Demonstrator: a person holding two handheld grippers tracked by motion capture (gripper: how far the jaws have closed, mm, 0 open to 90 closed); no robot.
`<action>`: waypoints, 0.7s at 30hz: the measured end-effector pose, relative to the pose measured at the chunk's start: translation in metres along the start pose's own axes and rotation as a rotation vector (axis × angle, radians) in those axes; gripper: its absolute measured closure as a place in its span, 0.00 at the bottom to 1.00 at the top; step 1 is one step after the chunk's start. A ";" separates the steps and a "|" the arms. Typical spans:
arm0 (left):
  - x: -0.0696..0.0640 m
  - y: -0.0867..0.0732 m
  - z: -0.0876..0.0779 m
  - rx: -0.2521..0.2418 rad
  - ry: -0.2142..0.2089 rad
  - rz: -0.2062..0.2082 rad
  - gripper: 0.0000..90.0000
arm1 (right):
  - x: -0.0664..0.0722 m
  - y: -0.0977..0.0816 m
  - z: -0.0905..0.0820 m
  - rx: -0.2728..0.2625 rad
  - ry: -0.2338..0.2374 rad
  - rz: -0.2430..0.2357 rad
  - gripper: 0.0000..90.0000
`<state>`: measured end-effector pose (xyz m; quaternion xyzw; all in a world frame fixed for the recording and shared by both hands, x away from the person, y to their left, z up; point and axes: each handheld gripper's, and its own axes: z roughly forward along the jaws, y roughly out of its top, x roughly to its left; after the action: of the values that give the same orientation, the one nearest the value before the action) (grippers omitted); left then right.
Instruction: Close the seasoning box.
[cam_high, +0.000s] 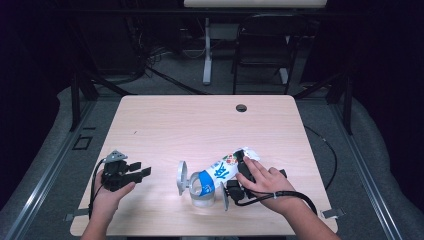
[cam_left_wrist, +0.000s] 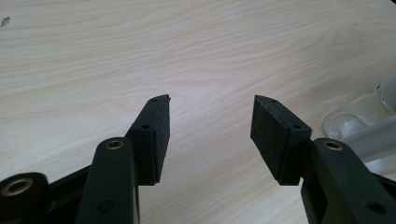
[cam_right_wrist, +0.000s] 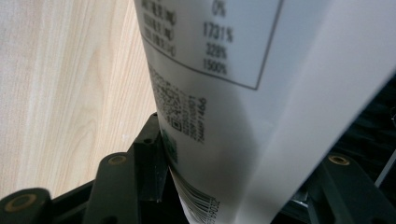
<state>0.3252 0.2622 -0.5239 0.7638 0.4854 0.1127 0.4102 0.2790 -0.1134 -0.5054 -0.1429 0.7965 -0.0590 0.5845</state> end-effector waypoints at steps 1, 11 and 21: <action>0.000 0.000 0.000 0.000 0.000 0.002 0.53 | 0.000 0.000 0.000 -0.005 0.002 0.005 0.51; 0.000 0.000 0.000 0.002 0.000 0.003 0.53 | 0.000 0.000 0.000 -0.001 -0.006 -0.008 0.51; 0.001 0.000 -0.001 0.008 -0.001 0.001 0.53 | 0.000 0.000 0.000 -0.006 -0.001 -0.008 0.51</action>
<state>0.3255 0.2634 -0.5238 0.7657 0.4852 0.1105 0.4075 0.2788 -0.1135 -0.5049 -0.1479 0.7959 -0.0590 0.5842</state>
